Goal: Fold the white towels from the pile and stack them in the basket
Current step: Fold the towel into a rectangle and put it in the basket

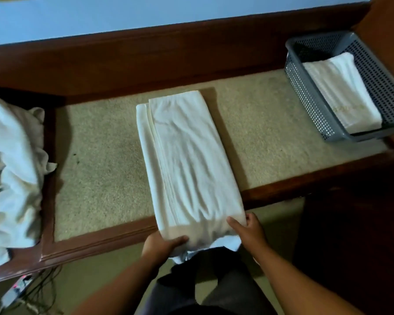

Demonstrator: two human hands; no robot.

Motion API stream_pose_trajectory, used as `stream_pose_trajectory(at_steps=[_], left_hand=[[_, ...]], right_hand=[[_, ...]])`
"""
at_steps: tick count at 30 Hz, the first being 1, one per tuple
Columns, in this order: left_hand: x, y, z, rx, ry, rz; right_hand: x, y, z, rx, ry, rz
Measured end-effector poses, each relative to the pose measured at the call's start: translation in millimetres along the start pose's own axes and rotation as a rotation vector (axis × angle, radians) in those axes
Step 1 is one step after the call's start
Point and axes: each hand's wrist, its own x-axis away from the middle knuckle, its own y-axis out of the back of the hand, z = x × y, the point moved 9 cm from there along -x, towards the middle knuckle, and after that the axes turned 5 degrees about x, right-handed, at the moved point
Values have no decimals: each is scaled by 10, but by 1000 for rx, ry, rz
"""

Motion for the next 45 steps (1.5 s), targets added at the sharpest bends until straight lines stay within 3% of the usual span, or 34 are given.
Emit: stream_pose_trajectory(at_steps=[4, 7, 11, 16, 20, 24, 38, 45], left_hand=[[206, -188, 518, 1, 113, 65], [425, -455, 916, 33, 166, 177], [768, -612, 1345, 281, 230, 141], [1066, -646, 1466, 563, 172, 17], [1187, -492, 1485, 561, 97, -154], [1299, -494, 1526, 570, 59, -194], [1669, -385, 1425, 155, -149, -313], [1702, -392, 1477, 121, -160, -325]], right_hand=[[141, -174, -491, -24, -120, 206], [267, -210, -849, 166, -158, 373], [512, -45, -1249, 383, -187, 496], [887, 336, -1279, 215, -58, 404], [1087, 547, -1120, 165, 3, 368], [1218, 659, -947, 143, 65, 355], [1404, 806, -875, 13, 75, 336], [1437, 809, -828, 42, 94, 340]])
